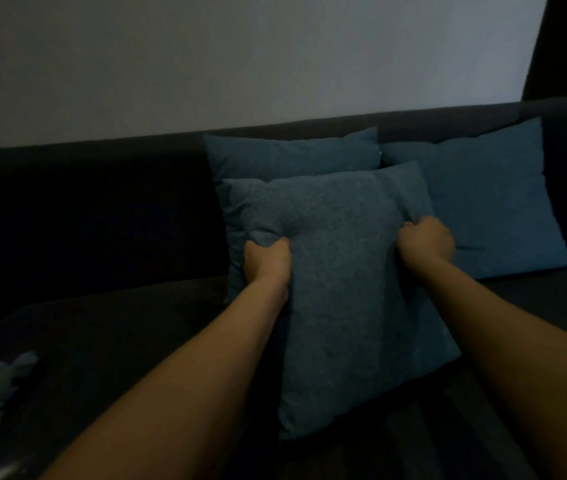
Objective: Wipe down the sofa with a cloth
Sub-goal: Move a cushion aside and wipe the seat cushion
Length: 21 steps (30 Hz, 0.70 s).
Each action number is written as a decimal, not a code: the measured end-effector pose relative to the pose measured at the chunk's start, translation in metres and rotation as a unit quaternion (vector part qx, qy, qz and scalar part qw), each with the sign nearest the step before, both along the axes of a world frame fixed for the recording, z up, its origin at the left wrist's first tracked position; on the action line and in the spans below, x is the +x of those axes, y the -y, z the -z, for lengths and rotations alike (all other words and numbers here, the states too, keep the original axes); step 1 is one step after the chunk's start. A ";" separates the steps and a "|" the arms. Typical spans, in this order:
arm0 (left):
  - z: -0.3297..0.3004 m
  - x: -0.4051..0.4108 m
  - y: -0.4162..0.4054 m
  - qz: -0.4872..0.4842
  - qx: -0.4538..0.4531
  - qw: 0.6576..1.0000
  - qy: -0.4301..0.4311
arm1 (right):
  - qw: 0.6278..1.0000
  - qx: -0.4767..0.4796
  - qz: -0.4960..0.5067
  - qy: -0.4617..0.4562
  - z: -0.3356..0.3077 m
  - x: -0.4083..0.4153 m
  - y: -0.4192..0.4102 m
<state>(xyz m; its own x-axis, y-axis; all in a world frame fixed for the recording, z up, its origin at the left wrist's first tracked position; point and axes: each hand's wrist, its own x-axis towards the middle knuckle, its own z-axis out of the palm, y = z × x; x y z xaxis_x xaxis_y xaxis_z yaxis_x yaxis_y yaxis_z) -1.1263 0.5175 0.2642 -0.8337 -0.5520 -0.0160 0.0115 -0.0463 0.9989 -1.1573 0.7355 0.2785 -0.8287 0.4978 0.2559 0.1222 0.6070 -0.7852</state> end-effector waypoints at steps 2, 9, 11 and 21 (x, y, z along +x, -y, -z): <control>-0.020 0.000 0.021 -0.018 -0.008 1.000 -0.017 | 0.999 -0.021 0.023 -0.039 -0.010 0.008 0.023; -0.098 0.018 0.181 -0.132 -0.119 0.972 -0.153 | 0.987 -0.082 -0.026 -0.137 -0.051 0.021 0.172; -0.110 0.029 0.237 -0.153 -0.132 0.959 -0.199 | 0.979 -0.115 -0.067 -0.158 -0.058 0.025 0.233; -0.145 0.057 0.474 -0.185 -0.102 0.933 -0.291 | 0.936 -0.180 -0.175 -0.248 -0.067 0.014 0.487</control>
<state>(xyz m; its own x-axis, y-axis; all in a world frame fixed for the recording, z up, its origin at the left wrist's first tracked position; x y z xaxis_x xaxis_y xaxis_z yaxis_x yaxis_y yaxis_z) -1.0695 0.0431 0.4089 -0.4203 -0.7461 0.5163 0.5323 0.2580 0.8063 -1.1436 0.2481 0.3454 -0.7804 0.3468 0.5202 -0.4683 0.2271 -0.8539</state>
